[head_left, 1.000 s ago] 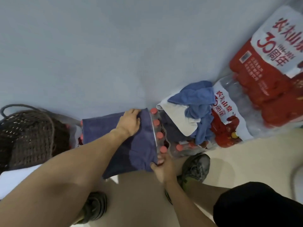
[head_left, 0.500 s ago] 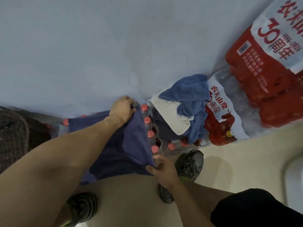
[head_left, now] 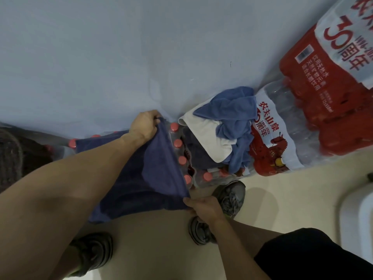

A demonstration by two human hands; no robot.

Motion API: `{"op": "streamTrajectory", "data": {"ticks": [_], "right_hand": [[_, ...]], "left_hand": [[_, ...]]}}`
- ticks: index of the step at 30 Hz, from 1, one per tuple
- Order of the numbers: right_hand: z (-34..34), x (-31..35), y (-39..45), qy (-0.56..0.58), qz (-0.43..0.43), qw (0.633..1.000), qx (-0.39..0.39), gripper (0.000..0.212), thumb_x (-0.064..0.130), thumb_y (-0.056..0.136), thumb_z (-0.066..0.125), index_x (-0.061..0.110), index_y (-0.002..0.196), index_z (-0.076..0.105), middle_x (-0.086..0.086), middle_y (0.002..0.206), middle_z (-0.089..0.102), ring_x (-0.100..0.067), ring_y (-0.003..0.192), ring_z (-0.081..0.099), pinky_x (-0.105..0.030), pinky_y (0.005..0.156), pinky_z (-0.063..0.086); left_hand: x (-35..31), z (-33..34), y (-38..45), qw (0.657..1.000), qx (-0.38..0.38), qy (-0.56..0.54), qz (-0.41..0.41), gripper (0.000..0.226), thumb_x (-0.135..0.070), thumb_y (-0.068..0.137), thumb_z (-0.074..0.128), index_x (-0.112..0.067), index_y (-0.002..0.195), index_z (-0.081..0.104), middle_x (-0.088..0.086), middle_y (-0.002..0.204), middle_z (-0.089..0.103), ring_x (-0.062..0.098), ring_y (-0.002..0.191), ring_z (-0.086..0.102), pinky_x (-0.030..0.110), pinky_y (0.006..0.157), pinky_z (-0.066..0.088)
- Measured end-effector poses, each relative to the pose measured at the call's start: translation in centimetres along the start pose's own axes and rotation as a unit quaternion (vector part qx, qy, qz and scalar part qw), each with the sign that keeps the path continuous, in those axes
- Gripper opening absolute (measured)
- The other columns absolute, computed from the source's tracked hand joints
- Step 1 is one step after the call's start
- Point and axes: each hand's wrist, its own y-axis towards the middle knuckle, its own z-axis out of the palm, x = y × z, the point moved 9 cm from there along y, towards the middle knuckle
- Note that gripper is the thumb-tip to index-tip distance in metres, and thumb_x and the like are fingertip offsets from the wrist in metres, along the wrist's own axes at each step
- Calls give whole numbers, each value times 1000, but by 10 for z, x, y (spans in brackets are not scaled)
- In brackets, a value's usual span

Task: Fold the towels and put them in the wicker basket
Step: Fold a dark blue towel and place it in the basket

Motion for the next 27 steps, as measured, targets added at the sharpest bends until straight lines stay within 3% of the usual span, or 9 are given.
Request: {"op": "streamTrajectory", "data": {"ticks": [2,4,8,12,15,19,23,25,27], "right_hand": [[-4,2,1,-18,-9,1000,-6,45,49,73,81,8,59,68,-7,60,66,-14,55,56,-26,54,44],[-4,11,-1,-50,-58,997,-20,57,53,75,79,16,44,48,-1,47,48,-13,46,42,-24,50,37],[0,19,-6,-74,-156,984,-42,57,38,85,74,15,44,42,7,43,36,-6,42,32,-21,46,30],[-10,0,2,-77,-94,989,-84,41,31,81,78,9,51,63,-7,51,61,-15,49,56,-27,52,47],[0,-9,7,53,-25,997,-58,18,22,75,85,13,67,72,-4,65,71,-21,65,67,-32,62,58],[17,-3,8,61,-32,997,-23,23,29,72,87,18,64,68,7,55,65,-14,58,59,-30,61,50],[8,-14,4,92,-25,992,-81,26,20,74,86,6,67,66,-8,63,67,-23,63,61,-41,68,55],[3,-24,3,109,-6,989,-101,26,12,72,87,3,71,63,-13,66,66,-25,61,61,-45,68,56],[4,-36,4,156,30,982,-101,27,5,71,86,3,78,60,-14,71,66,-25,60,60,-40,59,55]], "left_hand": [[-3,1,0,1000,-5,-9,7,20,-11,95,52,-11,107,68,13,109,70,34,102,62,37,90,49],[-6,3,-1,1000,6,-14,13,19,-14,94,53,-13,105,68,10,110,70,32,102,62,37,92,48],[-7,3,-1,999,23,4,26,14,-19,93,56,-15,100,67,7,109,68,30,101,61,39,91,49],[-7,0,-8,999,8,-3,32,16,-27,89,68,-20,80,57,3,88,60,27,84,59,32,77,46],[3,-10,-23,999,5,-4,36,26,-39,85,72,-19,90,56,-3,83,58,21,76,56,26,71,40],[33,-22,-47,993,56,101,13,50,-47,75,78,-13,108,61,5,98,67,28,92,63,33,81,46],[57,-30,-57,985,95,137,-42,33,-39,78,78,-15,96,63,5,92,67,29,93,62,33,82,46],[53,-30,-57,992,94,82,-35,21,-28,82,76,-15,85,60,2,80,62,27,84,59,28,73,40],[46,-29,-54,995,94,4,-37,19,-17,85,74,-14,83,56,0,77,59,23,79,55,24,72,37]]}}
